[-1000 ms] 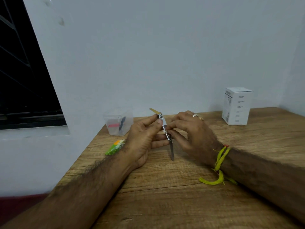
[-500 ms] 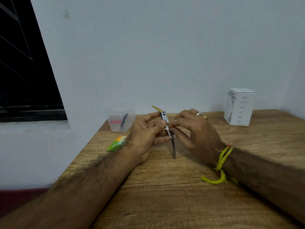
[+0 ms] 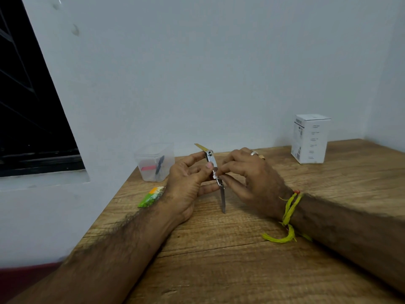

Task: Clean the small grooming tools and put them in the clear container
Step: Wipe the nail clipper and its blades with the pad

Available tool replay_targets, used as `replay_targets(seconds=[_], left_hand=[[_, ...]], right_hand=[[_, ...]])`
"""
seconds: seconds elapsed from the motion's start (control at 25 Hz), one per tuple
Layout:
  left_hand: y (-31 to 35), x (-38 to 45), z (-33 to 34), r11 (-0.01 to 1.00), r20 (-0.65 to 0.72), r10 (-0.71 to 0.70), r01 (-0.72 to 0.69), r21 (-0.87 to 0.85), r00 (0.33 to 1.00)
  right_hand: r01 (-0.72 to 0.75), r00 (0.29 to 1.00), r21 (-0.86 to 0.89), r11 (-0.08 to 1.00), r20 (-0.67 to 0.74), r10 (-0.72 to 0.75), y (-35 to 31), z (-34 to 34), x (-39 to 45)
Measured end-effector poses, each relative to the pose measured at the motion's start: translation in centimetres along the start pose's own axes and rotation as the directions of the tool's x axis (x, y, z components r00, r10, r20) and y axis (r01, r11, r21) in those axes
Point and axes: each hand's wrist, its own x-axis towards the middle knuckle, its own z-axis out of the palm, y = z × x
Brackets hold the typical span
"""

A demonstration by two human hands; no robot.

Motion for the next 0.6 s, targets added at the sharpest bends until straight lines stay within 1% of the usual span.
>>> replay_targets(seconds=[0.08, 0.24, 0.36, 0.48, 0.6], left_hand=[[0.09, -0.03, -0.04, 1.000, -0.004, -0.001, 0.001, 0.005, 1.000], [0.07, -0.08, 0.00, 1.000, -0.012, 0.003, -0.003, 0.022, 1.000], [0.06, -0.03, -0.02, 1.000, -0.010, 0.001, -0.001, 0.020, 1.000], [-0.04, 0.04, -0.01, 1.000, -0.010, 0.006, -0.006, 0.027, 1.000], [-0.01, -0.04, -0.03, 1.000, -0.021, 0.010, -0.009, 0.028, 1.000]], right_hand=[[-0.025, 1.000, -0.017, 1.000, -0.012, 0.025, -0.03, -0.02, 0.05], [0.013, 0.999, 0.015, 1.000, 0.034, -0.014, -0.40, -0.16, -0.04], [-0.002, 1.000, -0.014, 1.000, 0.018, 0.002, -0.41, -0.14, 0.15], [0.021, 0.999, 0.021, 1.000, 0.040, -0.022, -0.38, -0.05, 0.04], [-0.014, 1.000, -0.005, 1.000, 0.016, 0.014, -0.24, -0.02, 0.05]])
